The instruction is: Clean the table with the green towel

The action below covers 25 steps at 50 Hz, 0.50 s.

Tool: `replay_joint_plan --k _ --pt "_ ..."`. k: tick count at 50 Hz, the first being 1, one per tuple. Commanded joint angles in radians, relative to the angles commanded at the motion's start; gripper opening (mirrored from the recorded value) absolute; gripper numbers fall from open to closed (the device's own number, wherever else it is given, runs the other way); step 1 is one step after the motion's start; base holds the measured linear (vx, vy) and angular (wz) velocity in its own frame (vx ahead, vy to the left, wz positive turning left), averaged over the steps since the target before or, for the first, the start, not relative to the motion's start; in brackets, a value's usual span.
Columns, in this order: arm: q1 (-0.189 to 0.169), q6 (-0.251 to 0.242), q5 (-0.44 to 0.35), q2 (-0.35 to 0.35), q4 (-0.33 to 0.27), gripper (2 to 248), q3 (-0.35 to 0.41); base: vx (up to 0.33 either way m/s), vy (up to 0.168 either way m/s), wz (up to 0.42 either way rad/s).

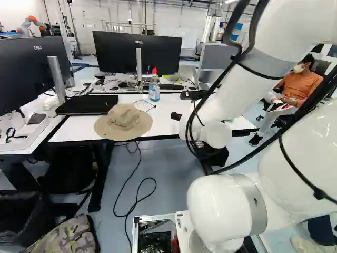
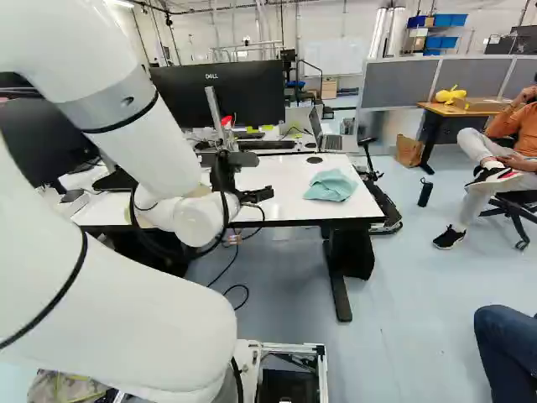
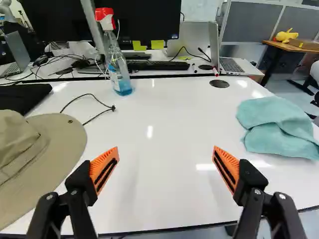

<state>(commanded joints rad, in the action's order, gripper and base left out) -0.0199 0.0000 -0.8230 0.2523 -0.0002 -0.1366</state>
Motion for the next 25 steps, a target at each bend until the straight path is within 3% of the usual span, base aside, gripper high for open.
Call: replay_joint_plan --k 25 --pt "0.019 0.000 -0.048 0.026 0.000 247 0.048 0.000 0.000 0.000"
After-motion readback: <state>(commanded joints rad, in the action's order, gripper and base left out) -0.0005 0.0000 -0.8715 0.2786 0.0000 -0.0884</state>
